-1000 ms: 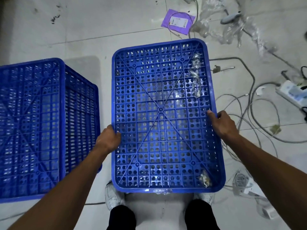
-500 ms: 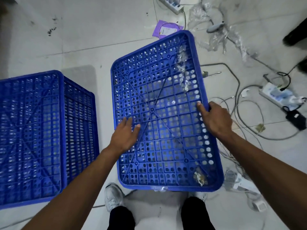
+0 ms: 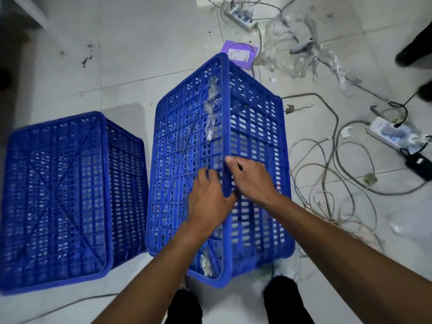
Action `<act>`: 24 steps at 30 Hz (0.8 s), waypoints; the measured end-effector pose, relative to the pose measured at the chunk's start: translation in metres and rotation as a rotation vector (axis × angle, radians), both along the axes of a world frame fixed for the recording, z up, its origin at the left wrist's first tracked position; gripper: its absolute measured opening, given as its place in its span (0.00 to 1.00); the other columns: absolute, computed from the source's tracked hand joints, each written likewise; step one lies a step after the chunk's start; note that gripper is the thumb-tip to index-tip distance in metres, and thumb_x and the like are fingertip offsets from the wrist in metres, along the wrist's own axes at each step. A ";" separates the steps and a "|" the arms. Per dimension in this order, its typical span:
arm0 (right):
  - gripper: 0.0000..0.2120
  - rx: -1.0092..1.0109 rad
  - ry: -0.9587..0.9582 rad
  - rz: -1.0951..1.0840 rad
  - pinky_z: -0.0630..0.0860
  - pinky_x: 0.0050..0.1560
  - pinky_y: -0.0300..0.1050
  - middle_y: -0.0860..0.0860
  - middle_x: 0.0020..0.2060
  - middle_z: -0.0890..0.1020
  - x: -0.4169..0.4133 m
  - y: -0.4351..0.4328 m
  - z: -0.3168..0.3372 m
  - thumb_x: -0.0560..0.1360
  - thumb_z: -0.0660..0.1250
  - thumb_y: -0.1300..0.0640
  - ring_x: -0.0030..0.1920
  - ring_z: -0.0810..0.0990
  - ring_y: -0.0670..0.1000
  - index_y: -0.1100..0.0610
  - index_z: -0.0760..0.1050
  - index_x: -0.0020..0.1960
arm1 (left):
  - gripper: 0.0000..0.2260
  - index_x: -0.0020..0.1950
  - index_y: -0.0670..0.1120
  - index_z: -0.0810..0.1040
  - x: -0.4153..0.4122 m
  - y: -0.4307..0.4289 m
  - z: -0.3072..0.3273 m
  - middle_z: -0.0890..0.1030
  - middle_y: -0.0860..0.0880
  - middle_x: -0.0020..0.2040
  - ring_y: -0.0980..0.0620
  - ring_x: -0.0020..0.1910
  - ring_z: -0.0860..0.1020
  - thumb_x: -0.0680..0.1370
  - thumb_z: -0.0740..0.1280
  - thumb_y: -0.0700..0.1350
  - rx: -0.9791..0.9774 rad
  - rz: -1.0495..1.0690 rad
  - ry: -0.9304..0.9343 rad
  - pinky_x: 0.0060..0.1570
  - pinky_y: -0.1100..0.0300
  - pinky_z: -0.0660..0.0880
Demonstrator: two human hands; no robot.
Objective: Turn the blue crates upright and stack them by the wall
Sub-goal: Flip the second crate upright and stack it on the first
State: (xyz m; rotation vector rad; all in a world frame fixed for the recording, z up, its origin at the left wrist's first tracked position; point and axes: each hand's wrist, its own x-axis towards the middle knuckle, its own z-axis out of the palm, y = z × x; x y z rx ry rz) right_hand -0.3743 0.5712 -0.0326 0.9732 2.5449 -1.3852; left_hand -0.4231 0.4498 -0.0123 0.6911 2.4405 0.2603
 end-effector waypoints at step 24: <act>0.22 -0.419 -0.337 -0.467 0.78 0.58 0.58 0.55 0.55 0.82 0.038 0.006 -0.083 0.75 0.66 0.41 0.52 0.81 0.56 0.56 0.74 0.61 | 0.10 0.52 0.41 0.76 -0.096 -0.105 0.007 0.80 0.40 0.42 0.38 0.38 0.77 0.79 0.66 0.48 0.183 0.511 -0.023 0.38 0.46 0.75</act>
